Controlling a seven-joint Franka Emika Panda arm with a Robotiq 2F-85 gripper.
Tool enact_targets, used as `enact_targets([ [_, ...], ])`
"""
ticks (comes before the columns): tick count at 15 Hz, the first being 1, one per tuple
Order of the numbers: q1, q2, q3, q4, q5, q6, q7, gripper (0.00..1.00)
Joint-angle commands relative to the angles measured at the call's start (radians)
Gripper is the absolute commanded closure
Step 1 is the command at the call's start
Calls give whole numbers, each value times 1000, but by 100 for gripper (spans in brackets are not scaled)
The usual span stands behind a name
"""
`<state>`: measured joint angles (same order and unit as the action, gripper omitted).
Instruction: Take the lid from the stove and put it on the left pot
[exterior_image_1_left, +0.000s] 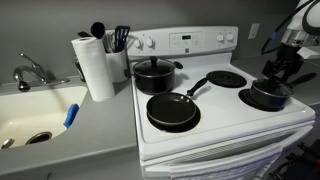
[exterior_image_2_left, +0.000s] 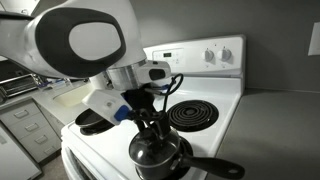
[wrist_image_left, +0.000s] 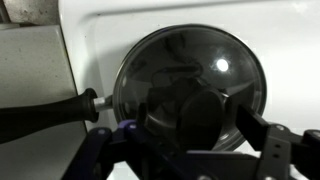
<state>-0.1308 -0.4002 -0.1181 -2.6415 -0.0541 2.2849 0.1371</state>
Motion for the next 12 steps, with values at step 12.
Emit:
enact_targets([
  [12,-16,-66,90,145,-117,-163,92,0],
])
